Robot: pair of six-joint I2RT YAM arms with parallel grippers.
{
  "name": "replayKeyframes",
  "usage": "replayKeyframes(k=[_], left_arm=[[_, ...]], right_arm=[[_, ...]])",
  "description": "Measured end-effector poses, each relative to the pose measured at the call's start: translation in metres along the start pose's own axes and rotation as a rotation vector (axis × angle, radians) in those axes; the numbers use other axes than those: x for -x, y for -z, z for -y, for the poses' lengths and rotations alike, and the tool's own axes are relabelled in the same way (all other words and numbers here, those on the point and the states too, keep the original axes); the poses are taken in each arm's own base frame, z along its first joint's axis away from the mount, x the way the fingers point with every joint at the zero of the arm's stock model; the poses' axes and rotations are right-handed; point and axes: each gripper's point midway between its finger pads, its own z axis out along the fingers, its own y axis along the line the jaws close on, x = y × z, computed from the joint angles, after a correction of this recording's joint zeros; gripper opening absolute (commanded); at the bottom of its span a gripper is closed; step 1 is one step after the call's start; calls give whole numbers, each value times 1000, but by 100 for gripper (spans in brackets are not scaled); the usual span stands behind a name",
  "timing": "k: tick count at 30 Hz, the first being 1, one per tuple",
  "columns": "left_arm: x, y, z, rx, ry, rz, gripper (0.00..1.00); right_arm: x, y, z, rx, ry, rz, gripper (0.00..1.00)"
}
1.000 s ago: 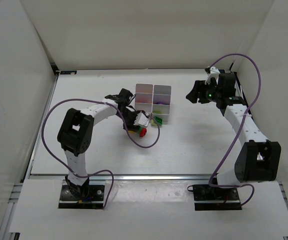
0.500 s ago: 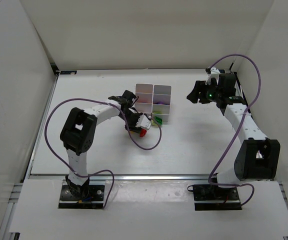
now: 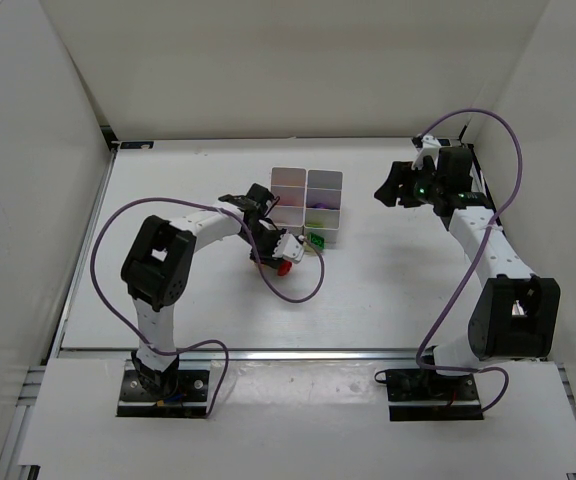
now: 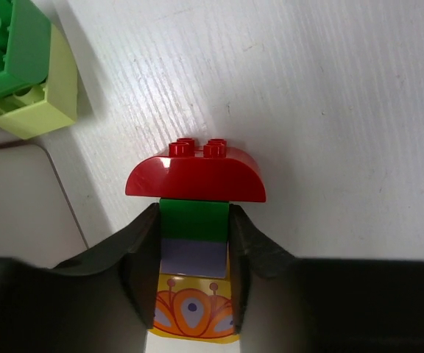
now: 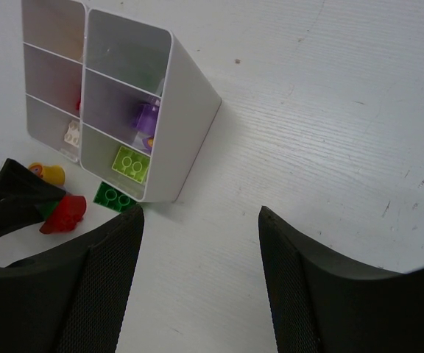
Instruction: Sort the legos into containers by color
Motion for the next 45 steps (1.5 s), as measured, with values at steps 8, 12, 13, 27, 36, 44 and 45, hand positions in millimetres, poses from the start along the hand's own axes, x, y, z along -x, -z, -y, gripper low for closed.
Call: replayKeyframes(k=[8,12,13,27,36,44,45], left_arm=[[3,2,3,9,93,-1,10],[14,18,6,76,161,-2,10],[21,26,6,112,173,-6,10],[94,104,-20,602,312,-67,10],[69,127,-17,737,439,-151,10],[81,170,-17,806,455,-12,10],[84,173,-15,806,450,9,10]], right_arm=[[0,0,-7,35,-22,-1,67],[1,0,-15,62,-61,-2,65],[0,-1,-18,69,-67,-6,65],[-3,-16,-134,281,-94,-101,66],[-18,-39,-169,378,-147,-200,67],[-21,-33,-204,570,-107,-223,67],[-20,-31,-207,587,-103,-221,67]])
